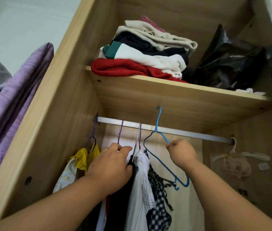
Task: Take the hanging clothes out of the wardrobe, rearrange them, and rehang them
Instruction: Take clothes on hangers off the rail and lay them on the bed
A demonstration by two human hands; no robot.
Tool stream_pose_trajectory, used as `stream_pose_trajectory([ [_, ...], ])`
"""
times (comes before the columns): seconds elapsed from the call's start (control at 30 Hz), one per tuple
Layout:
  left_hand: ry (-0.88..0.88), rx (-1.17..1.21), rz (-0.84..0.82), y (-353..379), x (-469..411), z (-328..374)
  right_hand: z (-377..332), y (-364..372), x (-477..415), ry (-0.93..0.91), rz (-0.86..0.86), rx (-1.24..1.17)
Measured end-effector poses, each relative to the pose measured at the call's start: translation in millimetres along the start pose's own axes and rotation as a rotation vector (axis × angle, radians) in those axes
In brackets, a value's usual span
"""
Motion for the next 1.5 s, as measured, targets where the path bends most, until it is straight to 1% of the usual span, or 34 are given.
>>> stream_pose_trajectory([
  [0.07,0.037,0.057,-0.002,-2,9,14,4,-15,16,-0.04,0.004,0.034],
  [0.23,0.106,0.103,-0.085,4,35,56,24,-65,74,-0.109,0.056,0.056],
  [0.33,0.133,0.135,-0.135,11,49,82,40,-95,106,-0.109,0.093,0.053],
  [0.47,0.153,0.217,-0.188,21,56,110,56,-137,149,-0.118,0.132,0.121],
  [0.57,0.207,0.285,-0.206,31,56,134,68,-168,183,-0.111,0.155,0.155],
  [0.67,0.271,0.34,-0.186,40,58,160,82,-190,222,-0.034,0.113,0.155],
  [0.73,0.305,0.379,-0.135,42,59,176,91,-200,250,0.032,0.092,0.172],
  [0.87,0.445,0.443,0.01,46,68,206,105,-207,317,0.19,0.11,0.186],
  [0.93,0.517,0.539,0.026,54,76,220,110,-204,351,0.279,0.103,0.207],
  [1.0,0.62,0.624,-0.036,71,89,238,112,-198,385,0.366,0.12,0.235],
  [1.07,0.719,0.658,-0.172,97,107,261,108,-190,419,0.45,0.159,0.234],
  [1.13,0.797,0.656,-0.35,125,135,283,102,-177,454,0.549,0.192,0.258],
  [1.2,0.845,0.705,-0.455,143,166,300,90,-159,488,0.642,0.174,0.304],
  [1.27,0.899,0.759,-0.525,150,195,314,75,-142,522,0.75,0.15,0.379],
  [1.33,0.991,0.808,-0.621,154,228,325,58,-130,557,0.853,0.164,0.463],
  [1.43,1.163,0.895,-0.753,151,278,337,29,-115,615,1.007,0.242,0.534],
  [1.5,1.289,0.971,-0.812,139,313,343,7,-105,658,1.118,0.297,0.598],
])
Point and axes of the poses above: each hand's wrist, its own x-axis away from the middle knuckle, its own y-axis out of the palm, z = x × y, the point moved 6 cm from there along -x, towards the middle knuckle, and after that the axes turned 9 degrees about -z, right-handed, at the moved point
